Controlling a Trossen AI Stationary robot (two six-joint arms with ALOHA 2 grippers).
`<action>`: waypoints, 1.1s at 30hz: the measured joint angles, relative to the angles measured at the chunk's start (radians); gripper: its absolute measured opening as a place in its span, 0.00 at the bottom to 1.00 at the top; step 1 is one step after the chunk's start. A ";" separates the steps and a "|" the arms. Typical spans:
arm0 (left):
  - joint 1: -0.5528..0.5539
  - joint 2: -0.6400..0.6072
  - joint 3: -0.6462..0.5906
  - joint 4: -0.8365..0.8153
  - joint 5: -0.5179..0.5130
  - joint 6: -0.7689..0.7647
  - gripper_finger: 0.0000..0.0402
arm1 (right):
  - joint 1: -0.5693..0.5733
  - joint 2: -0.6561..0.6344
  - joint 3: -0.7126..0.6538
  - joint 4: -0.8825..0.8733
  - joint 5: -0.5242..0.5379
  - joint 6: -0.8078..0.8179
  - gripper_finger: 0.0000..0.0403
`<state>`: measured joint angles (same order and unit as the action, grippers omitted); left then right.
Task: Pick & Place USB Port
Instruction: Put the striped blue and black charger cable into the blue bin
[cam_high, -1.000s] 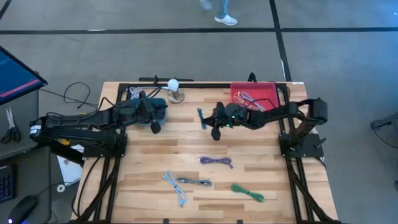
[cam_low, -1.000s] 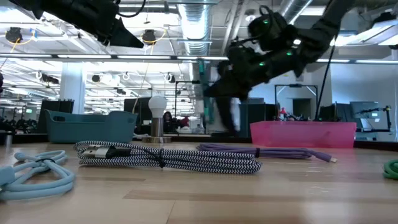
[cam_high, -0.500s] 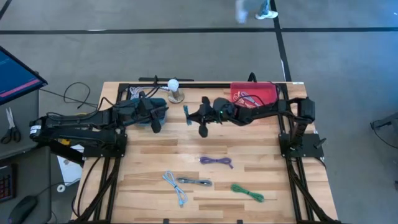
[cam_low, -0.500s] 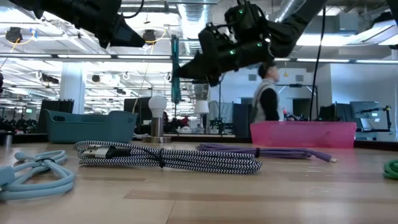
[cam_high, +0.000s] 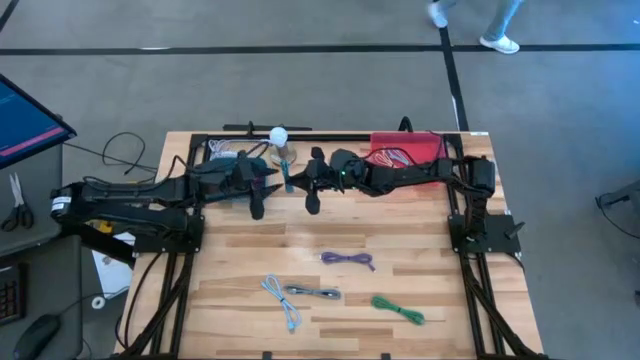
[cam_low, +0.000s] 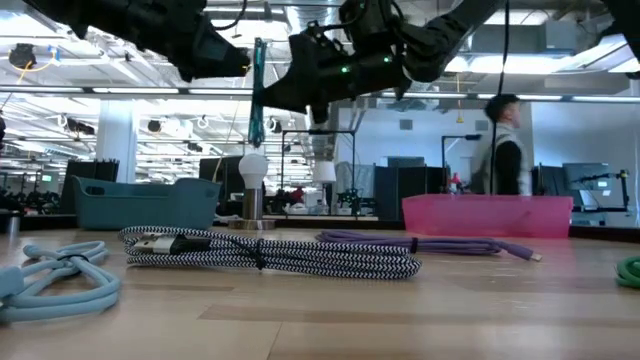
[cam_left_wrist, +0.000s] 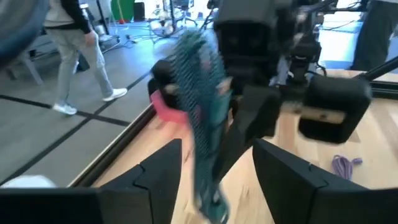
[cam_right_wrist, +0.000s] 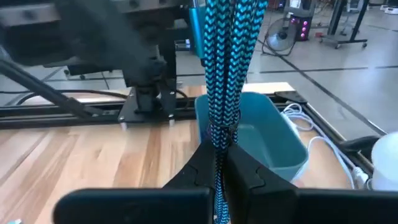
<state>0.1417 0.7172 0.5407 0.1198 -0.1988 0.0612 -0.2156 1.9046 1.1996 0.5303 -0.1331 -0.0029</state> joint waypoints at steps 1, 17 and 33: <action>0.000 0.012 0.000 0.018 0.013 0.000 0.50 | -0.002 0.011 0.015 -0.004 0.000 0.000 0.00; 0.000 0.099 0.000 0.077 -0.006 0.001 0.49 | 0.013 0.055 0.045 -0.026 0.004 0.003 0.00; 0.000 0.099 0.000 0.080 -0.021 0.009 0.41 | 0.019 0.055 0.045 -0.012 0.003 -0.007 0.00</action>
<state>0.1421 0.8162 0.5411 0.1997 -0.2200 0.0698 -0.1970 1.9591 1.2442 0.5186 -0.1303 -0.0096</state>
